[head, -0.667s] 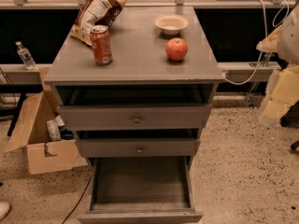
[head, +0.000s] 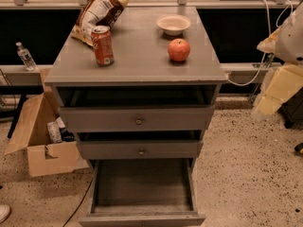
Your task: Place apple into bottom drawer
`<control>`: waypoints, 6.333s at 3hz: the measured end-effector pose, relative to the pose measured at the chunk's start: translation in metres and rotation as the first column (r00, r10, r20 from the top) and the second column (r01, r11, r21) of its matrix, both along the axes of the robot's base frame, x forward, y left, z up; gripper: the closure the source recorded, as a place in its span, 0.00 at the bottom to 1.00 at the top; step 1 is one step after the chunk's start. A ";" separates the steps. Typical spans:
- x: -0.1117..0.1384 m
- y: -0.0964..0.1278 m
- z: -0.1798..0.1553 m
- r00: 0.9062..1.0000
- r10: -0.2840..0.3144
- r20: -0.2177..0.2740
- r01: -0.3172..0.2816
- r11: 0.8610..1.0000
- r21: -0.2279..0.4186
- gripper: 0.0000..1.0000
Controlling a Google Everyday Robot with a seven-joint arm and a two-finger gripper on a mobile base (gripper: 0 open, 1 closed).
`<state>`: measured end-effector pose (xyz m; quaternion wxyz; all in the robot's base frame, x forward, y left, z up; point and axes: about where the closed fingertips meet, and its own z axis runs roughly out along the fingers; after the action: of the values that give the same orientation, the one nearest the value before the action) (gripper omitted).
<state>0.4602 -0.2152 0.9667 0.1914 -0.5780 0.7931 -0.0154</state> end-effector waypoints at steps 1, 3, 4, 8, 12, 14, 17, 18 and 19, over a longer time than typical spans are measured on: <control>0.000 0.000 0.000 1.000 0.000 0.000 0.000 1.000 0.000 0.00; 0.058 0.003 -0.008 0.994 -0.086 0.066 0.080 0.992 0.094 0.00; 0.111 0.012 -0.016 0.985 -0.144 0.096 0.124 0.974 0.189 0.00; 0.252 0.063 -0.062 0.958 -0.285 0.045 0.237 0.866 0.440 0.00; 0.293 0.114 -0.096 0.965 -0.263 -0.024 0.244 0.855 0.458 0.00; 0.294 0.122 -0.104 0.967 -0.250 -0.038 0.240 0.859 0.453 0.48; 0.252 0.133 -0.067 0.988 -0.139 0.067 0.089 0.867 0.490 1.00; 0.201 0.130 -0.053 0.989 -0.050 0.140 -0.023 0.877 0.480 1.00; 0.136 0.118 -0.057 0.984 -0.062 0.167 -0.030 0.864 0.502 1.00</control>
Offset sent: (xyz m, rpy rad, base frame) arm 0.0494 0.0045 -0.0115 0.0832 -0.0630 -0.0610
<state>0.5962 -0.0975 0.9093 0.4049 -0.4979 0.7543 0.1385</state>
